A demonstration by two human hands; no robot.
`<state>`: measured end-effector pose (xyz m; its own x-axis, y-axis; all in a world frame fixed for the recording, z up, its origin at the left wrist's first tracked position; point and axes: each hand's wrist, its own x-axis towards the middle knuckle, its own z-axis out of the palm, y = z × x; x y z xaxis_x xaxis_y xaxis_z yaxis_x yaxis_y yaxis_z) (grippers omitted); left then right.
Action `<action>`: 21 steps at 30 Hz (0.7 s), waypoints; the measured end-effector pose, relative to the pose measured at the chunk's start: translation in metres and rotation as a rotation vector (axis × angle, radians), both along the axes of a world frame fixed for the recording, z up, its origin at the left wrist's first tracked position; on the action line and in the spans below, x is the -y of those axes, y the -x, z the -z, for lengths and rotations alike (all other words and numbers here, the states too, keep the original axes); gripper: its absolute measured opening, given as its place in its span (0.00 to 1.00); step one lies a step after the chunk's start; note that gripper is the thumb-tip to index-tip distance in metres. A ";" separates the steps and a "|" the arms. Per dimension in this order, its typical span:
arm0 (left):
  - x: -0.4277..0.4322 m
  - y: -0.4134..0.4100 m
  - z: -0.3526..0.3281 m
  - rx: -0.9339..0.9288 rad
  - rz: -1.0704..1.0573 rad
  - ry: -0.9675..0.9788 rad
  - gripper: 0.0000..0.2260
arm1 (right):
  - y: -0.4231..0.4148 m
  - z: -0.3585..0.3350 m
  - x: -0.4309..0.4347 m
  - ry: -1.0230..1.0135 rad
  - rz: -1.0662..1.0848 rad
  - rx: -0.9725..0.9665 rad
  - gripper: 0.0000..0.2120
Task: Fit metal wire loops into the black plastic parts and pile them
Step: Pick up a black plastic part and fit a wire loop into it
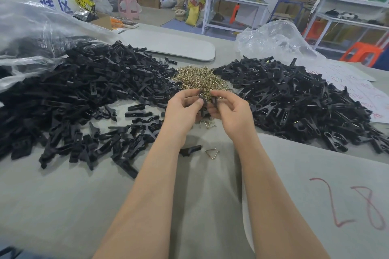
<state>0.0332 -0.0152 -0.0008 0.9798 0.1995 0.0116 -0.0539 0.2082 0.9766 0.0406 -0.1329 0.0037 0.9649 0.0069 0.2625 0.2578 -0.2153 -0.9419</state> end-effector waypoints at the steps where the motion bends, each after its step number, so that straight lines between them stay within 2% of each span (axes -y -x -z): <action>1: 0.000 0.000 0.000 -0.002 -0.001 -0.001 0.10 | 0.001 -0.002 0.000 -0.049 -0.018 -0.011 0.15; 5: 0.000 0.001 -0.001 0.013 -0.001 -0.005 0.10 | 0.004 -0.004 0.002 -0.142 -0.083 -0.028 0.09; 11: 0.000 0.001 0.000 0.033 0.014 -0.039 0.09 | 0.006 -0.004 0.000 -0.070 -0.051 0.003 0.14; 16: 0.000 0.002 -0.001 0.066 -0.002 -0.117 0.11 | 0.004 -0.004 -0.001 0.073 -0.021 0.016 0.11; 21: -0.001 0.001 0.000 0.058 -0.006 -0.097 0.09 | 0.004 -0.003 -0.002 0.085 0.011 0.046 0.09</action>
